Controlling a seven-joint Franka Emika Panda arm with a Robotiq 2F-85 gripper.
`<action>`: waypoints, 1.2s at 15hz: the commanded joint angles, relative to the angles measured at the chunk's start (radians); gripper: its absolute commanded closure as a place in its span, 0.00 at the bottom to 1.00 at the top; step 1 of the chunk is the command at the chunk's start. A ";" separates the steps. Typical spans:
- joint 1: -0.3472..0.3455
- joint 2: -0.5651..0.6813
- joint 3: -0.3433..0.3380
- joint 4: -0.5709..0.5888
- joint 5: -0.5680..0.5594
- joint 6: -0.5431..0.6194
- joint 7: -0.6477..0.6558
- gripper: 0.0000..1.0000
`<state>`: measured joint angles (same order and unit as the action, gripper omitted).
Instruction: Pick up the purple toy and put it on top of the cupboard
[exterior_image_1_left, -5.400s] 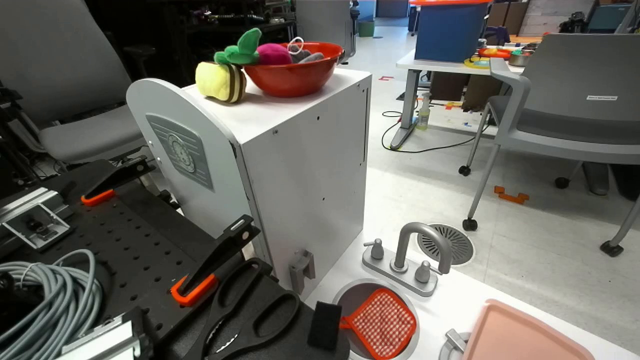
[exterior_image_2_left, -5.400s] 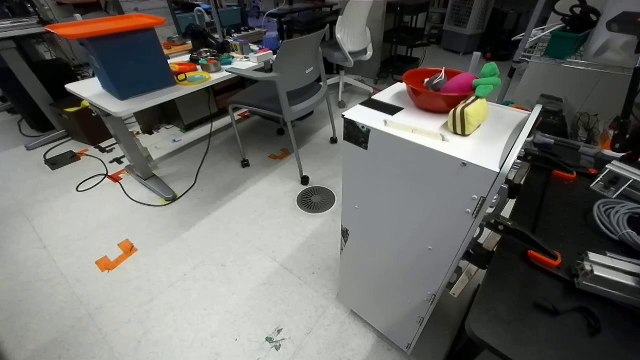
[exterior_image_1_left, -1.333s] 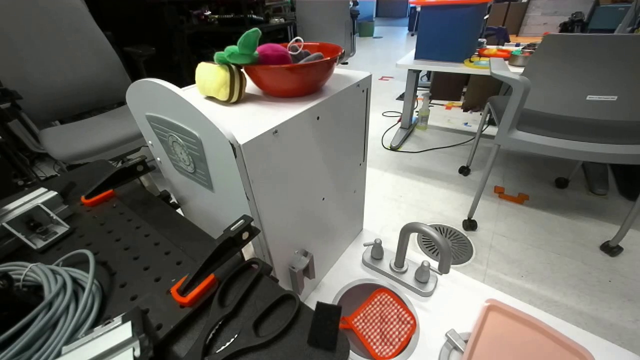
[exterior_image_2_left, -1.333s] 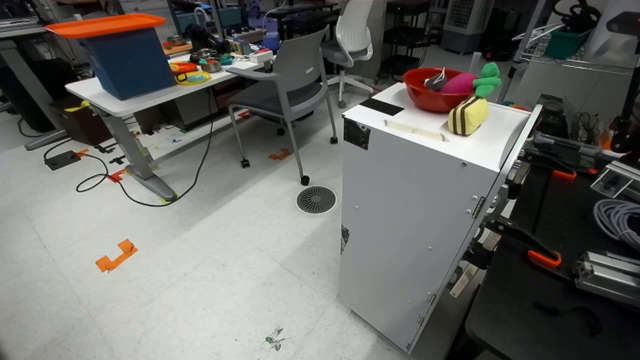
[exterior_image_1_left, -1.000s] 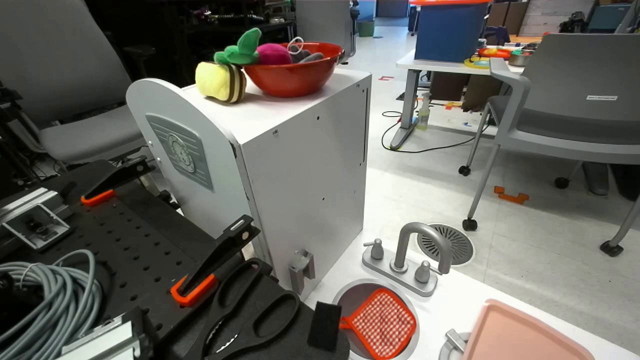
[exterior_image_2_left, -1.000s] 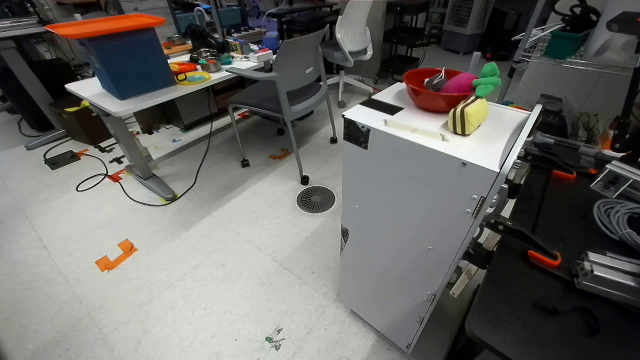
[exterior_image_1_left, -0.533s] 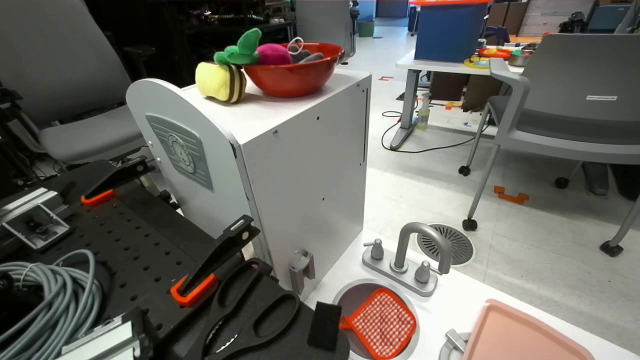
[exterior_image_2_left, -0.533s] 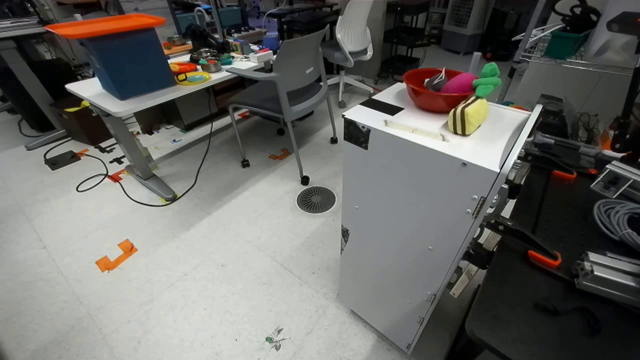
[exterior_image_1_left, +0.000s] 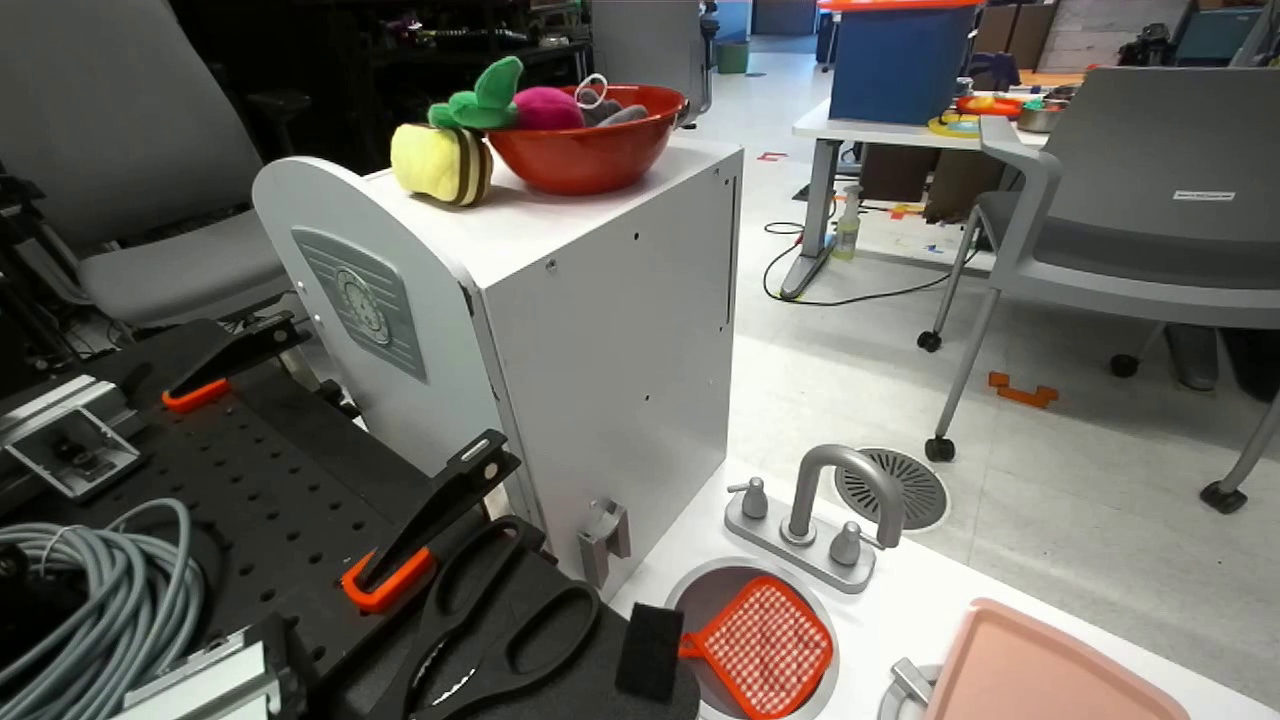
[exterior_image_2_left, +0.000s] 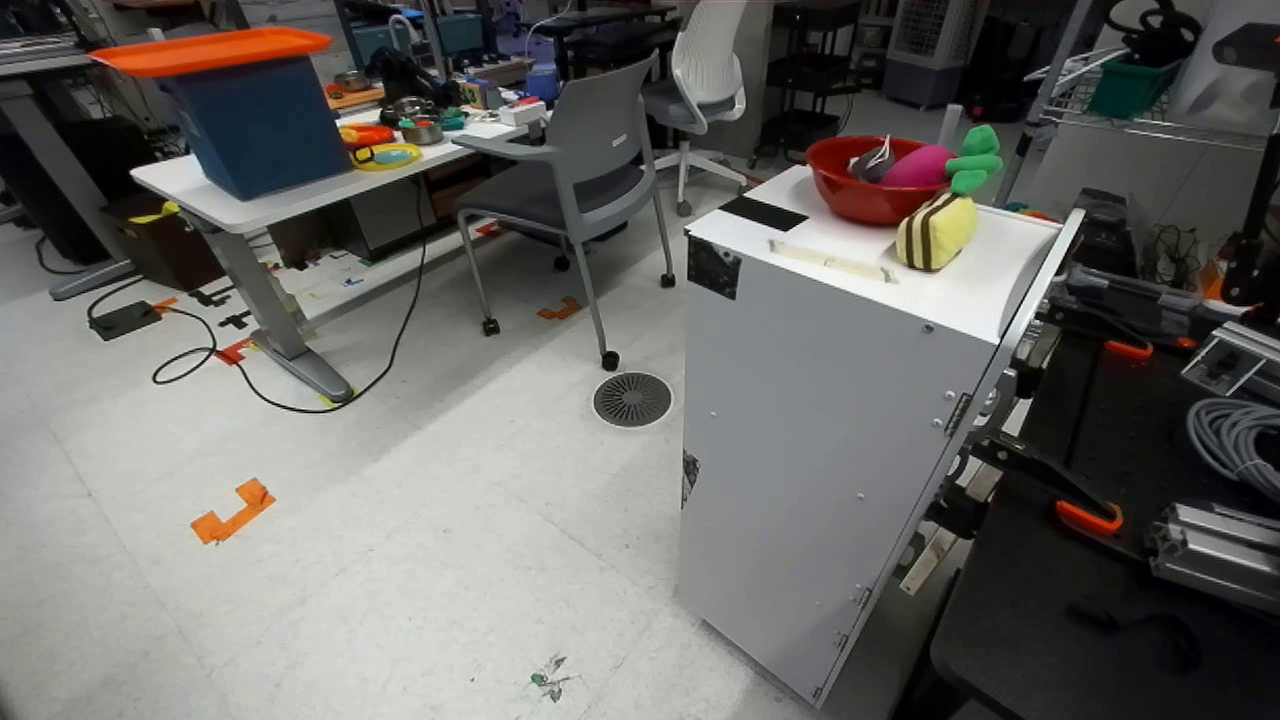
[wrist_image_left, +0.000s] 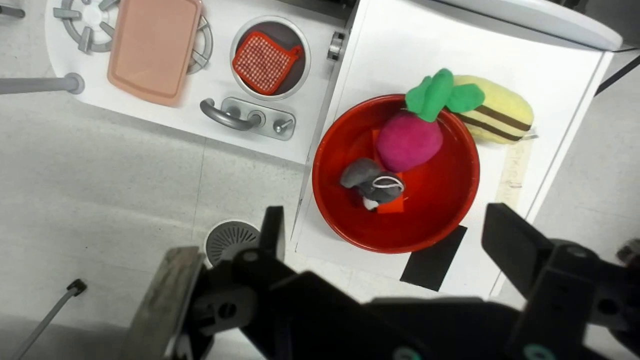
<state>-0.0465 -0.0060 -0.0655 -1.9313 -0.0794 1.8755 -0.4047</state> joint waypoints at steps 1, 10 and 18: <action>0.012 -0.013 0.018 -0.015 0.014 0.014 -0.010 0.00; 0.010 0.006 0.020 -0.005 -0.001 0.004 -0.024 0.00; 0.000 0.096 0.023 0.040 -0.022 -0.025 0.008 0.00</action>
<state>-0.0538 0.0548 -0.0528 -1.9337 -0.0906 1.8817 -0.4250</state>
